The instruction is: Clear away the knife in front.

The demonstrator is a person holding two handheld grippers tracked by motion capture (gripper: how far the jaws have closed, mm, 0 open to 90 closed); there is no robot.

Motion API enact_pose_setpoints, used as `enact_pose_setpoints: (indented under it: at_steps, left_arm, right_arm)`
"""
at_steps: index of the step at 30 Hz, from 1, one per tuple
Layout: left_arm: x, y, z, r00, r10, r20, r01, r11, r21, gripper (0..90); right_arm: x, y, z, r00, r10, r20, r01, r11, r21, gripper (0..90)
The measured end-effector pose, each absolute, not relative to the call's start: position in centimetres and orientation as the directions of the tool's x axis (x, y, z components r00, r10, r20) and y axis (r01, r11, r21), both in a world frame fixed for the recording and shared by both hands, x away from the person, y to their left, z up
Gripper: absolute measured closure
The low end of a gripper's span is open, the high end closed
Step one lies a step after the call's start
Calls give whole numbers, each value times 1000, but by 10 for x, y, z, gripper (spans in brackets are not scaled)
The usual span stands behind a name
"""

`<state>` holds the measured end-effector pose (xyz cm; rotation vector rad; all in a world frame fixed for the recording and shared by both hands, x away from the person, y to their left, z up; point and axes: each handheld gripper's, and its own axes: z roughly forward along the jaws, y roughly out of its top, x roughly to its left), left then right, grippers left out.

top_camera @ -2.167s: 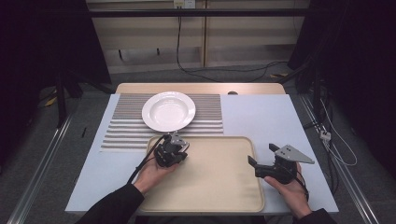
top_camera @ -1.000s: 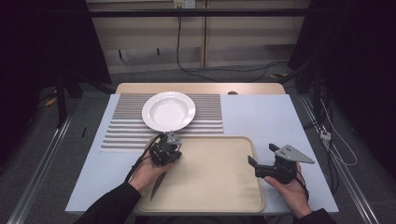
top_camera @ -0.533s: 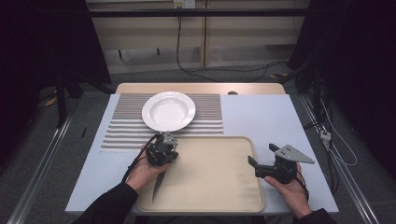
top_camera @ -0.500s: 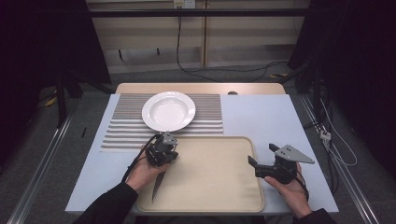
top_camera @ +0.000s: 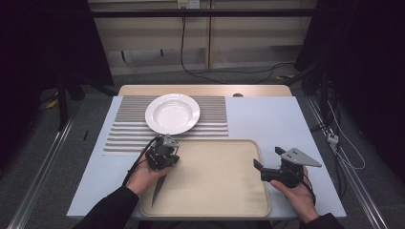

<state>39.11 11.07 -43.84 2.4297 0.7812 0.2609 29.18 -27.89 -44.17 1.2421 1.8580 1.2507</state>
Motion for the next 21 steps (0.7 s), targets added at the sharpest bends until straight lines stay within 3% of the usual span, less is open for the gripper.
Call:
enact_pose_setpoints:
  at_steps: [21]
  left_arm:
    - [392,121,-437,802,597,7,491,-666,562,900]
  right_arm:
    - [292,-279,-442,-405,913,38,379,130,916,64]
